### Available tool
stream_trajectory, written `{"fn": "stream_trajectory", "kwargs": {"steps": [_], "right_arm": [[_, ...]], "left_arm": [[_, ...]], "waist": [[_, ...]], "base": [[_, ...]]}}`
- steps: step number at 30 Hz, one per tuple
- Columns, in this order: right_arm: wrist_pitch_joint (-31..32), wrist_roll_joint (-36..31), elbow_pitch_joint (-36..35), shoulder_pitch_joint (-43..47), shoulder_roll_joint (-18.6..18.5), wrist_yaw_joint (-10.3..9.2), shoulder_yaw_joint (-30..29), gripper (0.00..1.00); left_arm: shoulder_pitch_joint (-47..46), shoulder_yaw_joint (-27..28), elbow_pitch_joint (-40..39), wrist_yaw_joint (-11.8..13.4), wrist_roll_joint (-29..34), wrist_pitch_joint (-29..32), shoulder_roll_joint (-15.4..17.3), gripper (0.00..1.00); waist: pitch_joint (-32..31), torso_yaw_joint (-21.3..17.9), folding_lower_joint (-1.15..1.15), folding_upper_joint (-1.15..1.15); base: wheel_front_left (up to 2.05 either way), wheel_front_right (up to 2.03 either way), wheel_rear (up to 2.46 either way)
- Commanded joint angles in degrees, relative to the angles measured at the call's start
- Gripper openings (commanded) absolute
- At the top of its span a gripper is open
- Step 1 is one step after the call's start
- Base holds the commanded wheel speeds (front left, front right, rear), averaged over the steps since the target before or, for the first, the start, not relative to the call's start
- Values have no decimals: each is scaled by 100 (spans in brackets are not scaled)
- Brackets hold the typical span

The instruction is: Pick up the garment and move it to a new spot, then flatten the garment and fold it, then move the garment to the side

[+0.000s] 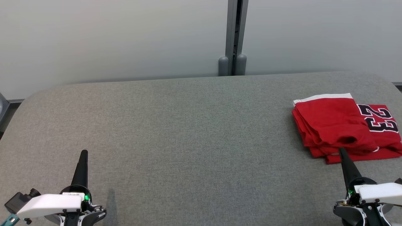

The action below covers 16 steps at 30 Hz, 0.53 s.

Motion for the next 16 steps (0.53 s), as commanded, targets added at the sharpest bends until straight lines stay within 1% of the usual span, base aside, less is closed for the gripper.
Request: {"fn": "stream_trajectory", "kwargs": {"steps": [1,16], "right_arm": [[47,110,-42,-62,-41,2,-48,0],[223,726,-56,-100,-36,2,-150,0]], "left_arm": [[-136,35,-48,-9,-87,24,20,0],[-210,75,-55,-11,-704,200,7,0]], "waist": [[2,1,0,0],[28,9,0,0]], "base": [[0,0,0],[0,0,0]]}}
